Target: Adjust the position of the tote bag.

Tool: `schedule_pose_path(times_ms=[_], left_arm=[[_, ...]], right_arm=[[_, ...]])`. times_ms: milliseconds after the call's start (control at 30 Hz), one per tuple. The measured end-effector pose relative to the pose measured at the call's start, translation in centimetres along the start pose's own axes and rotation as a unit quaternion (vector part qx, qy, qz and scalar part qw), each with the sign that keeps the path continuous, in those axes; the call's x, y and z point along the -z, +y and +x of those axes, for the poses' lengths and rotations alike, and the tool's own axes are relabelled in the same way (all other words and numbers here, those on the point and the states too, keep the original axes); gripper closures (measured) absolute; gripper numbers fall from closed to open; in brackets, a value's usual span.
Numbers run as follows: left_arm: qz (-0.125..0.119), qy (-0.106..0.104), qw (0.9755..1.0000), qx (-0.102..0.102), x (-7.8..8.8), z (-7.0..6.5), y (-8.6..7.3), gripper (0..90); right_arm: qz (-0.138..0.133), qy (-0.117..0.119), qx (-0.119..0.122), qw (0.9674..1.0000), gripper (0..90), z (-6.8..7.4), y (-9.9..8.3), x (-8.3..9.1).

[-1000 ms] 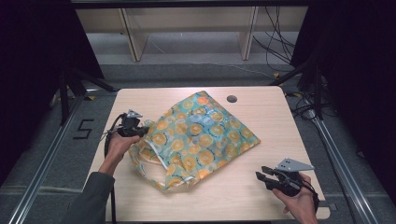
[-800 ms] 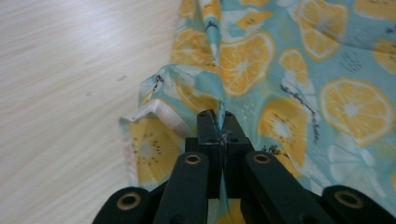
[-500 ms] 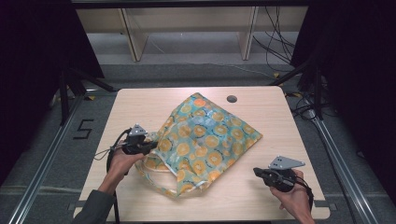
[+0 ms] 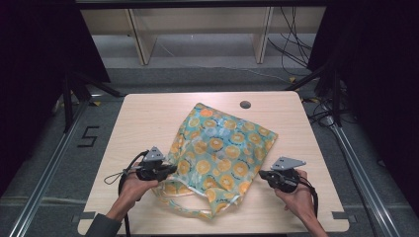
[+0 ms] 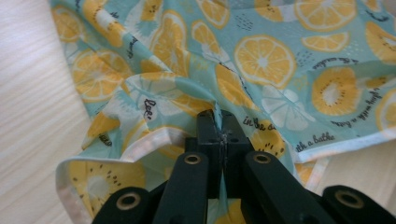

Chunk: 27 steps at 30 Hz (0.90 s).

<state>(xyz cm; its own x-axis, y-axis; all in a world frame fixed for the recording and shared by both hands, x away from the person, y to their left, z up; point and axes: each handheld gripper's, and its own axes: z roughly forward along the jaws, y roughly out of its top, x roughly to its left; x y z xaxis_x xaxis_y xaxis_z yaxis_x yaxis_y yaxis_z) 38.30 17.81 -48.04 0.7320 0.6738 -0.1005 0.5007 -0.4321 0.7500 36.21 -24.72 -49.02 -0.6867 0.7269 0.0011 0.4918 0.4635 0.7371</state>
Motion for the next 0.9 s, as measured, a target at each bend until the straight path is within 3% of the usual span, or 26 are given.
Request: schedule_pose_path(times_ms=[267,300,400,467,633,800,867,900], left_arm=[[-0.007,-0.034,0.9994,-0.002,-0.4,-2.6,-0.2,88.8],[-0.008,-0.033,0.9994,-0.012,-0.5,-3.4,-0.2,88.8],[-0.011,-0.040,0.9991,-0.014,-0.4,-4.1,-0.2,88.8],[-0.010,-0.048,0.9985,-0.023,-0.5,-5.1,-0.4,88.8],[-0.020,-0.065,0.9976,-0.013,-0.6,-6.6,-0.4,88.7],[-0.017,-0.076,0.9966,-0.028,-0.8,-7.8,-0.4,88.4],[-0.022,-0.077,0.9963,-0.030,-0.8,-8.1,-0.3,87.5],[-0.024,-0.078,0.9964,-0.026,-0.7,-8.0,-0.3,86.0]], right_arm=[[0.009,-0.007,0.012,0.9999,90.0,-0.9,1.2,-2.0],[0.014,-0.011,0.011,0.9998,90.0,-1.1,1.4,-2.5],[0.022,-0.008,0.003,0.9997,90.0,-1.3,1.8,-2.8],[0.016,-0.017,0.014,0.9996,90.0,-1.9,2.4,-3.4],[0.033,-0.021,0.011,0.9992,90.0,-2.5,3.2,-4.5],[0.031,-0.030,0.014,0.9990,90.0,-3.3,3.8,-4.8],[0.019,-0.036,0.007,0.9991,90.0,-3.6,4.1,-4.2],[0.005,-0.040,0.021,0.9989,90.0,-3.9,4.2,-3.8]])
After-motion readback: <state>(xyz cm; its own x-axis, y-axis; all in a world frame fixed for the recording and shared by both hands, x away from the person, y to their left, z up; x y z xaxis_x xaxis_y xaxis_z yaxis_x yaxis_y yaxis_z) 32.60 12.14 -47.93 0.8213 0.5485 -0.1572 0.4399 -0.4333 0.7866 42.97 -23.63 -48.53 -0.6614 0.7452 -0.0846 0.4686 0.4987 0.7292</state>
